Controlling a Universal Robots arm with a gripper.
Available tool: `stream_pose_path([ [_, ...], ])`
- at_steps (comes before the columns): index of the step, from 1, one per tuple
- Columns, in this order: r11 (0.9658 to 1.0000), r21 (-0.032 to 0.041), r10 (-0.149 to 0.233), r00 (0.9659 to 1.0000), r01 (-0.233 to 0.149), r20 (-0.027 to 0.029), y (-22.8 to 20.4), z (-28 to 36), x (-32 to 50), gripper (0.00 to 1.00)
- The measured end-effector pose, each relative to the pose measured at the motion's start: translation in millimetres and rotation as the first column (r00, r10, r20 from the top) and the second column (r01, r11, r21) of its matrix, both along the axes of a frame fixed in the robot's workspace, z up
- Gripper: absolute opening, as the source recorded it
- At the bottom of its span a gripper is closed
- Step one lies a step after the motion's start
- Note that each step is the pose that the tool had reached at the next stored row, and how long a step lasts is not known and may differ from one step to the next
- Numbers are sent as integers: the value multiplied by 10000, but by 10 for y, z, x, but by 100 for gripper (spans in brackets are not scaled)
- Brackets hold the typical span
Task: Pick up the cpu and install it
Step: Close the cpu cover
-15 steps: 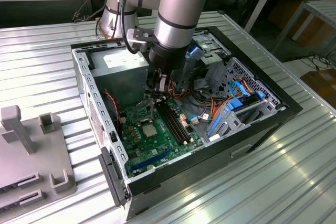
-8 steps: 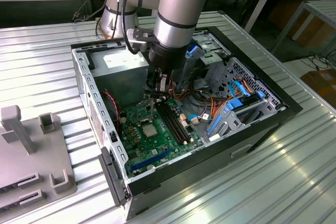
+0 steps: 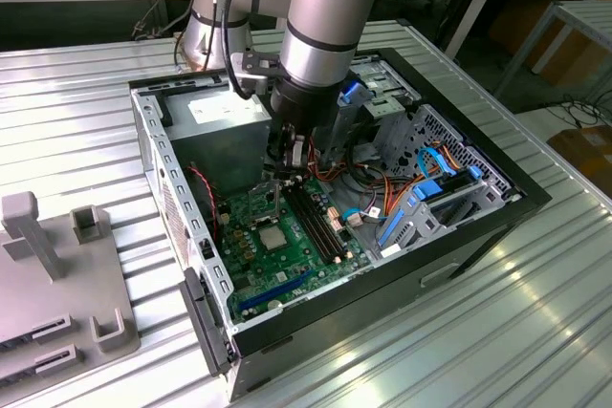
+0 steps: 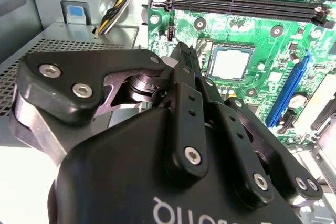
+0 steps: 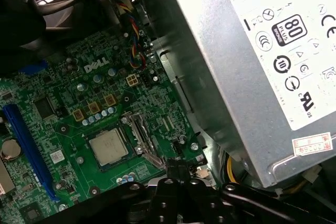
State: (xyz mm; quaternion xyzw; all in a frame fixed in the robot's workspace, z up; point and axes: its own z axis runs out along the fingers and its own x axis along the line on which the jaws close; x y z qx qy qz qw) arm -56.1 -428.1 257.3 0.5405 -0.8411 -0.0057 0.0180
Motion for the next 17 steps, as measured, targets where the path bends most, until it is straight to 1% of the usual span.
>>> stream_pose_path([
  [10, 10000, -1, 21, 10000, -21, -1, -6, 16, -1, 11],
  [17, 9998, 0, 211, 9998, -211, 0, -20, 29, -2, 11],
])
